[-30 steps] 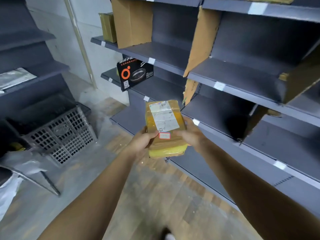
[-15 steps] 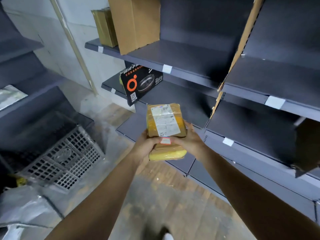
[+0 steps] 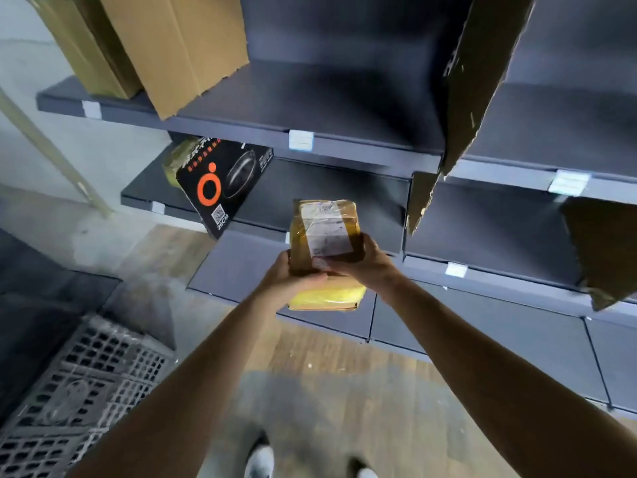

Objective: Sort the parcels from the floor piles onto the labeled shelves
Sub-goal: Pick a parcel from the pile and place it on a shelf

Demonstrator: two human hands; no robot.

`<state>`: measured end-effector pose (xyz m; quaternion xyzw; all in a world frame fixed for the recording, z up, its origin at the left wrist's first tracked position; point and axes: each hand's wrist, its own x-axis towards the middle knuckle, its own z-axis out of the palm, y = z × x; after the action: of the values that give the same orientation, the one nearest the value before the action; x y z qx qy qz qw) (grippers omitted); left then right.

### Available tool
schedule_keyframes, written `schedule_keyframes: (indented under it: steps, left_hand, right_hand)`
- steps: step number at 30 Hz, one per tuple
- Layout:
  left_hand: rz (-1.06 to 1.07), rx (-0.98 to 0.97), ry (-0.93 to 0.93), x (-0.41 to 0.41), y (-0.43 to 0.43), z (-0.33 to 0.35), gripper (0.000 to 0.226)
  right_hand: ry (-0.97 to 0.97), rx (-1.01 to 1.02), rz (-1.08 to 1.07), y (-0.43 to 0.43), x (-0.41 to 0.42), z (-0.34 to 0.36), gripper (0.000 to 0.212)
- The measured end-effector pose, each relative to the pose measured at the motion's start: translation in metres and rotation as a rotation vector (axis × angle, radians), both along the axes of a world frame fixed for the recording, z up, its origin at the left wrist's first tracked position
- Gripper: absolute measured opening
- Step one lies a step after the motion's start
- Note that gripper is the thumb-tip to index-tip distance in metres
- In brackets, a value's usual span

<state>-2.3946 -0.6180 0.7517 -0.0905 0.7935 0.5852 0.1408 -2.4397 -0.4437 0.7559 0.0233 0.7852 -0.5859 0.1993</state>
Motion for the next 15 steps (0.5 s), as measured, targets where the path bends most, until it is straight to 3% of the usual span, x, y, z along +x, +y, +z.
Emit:
schedule_keyframes:
  steps: [2,4,9,15]
  left_hand:
    - [-0.076,0.02,-0.008,-0.021,-0.023,-0.01,0.05]
    - [-0.086,0.023,-0.025,-0.041,-0.042,-0.015,0.051]
    - [-0.129,0.006,0.003,-0.089,-0.081,-0.021,0.05]
    - [-0.139,-0.053,0.062,-0.124,-0.11,-0.043,0.061]
  right_hand:
    - [0.013,-0.043,-0.002,-0.013,-0.011,-0.006,0.079]
    - [-0.007,-0.034,-0.025,-0.024,-0.019,-0.009,0.092]
    - [0.009,-0.059,-0.057,-0.048,-0.045,-0.026,0.071]
    - [0.019,0.013,-0.007,-0.074,-0.07,-0.043,0.083]
